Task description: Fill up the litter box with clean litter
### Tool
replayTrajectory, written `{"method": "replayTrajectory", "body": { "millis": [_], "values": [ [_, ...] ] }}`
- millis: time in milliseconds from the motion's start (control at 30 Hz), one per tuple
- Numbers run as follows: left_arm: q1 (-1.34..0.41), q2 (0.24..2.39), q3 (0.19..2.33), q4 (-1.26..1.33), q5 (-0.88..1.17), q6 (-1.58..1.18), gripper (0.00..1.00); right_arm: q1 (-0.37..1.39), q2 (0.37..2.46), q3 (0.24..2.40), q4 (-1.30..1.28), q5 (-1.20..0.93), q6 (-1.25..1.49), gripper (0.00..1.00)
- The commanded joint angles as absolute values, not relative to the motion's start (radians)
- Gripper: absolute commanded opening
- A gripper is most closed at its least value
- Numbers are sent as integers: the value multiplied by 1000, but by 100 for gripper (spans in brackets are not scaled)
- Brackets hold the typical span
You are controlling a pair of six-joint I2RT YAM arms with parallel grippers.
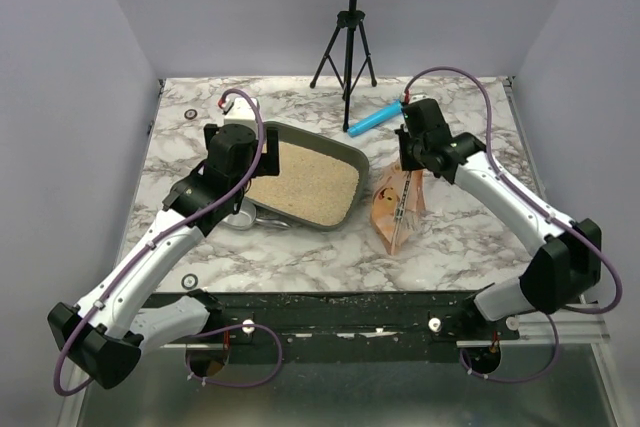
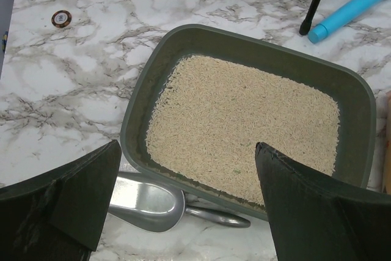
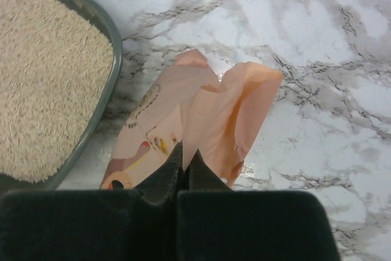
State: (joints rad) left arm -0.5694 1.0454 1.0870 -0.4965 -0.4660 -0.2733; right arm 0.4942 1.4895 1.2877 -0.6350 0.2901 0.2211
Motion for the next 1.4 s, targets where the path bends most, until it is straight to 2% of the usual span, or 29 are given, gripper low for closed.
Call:
{"method": "replayTrajectory", "body": {
  "millis": [0,200,367,600,767,1033,1367],
  "values": [
    [-565,1022,1078,-488,-442,-272,99,535,1353,1279,-646,186,80,1],
    [-564,1005,1075,-483,-428,-276,99,616,1212,1240,-658,160,20,1],
    [-565,994,1077,-485,-428,-278,99,739,1131,1288,-710,152,-64,1],
    [-564,963,1077,-483,-466,-287,99,992,1135,1419,-819,147,-138,1],
    [-563,934,1069,-477,-505,-288,99,1087,1157,1459,-833,60,-173,1],
    [-554,920,1065,-469,-508,-295,99,1123,1222,1440,-759,-52,-216,1],
    [-542,920,1066,-471,-500,-302,99,1100,1432,1499,-699,-38,-282,1]
  ]
}}
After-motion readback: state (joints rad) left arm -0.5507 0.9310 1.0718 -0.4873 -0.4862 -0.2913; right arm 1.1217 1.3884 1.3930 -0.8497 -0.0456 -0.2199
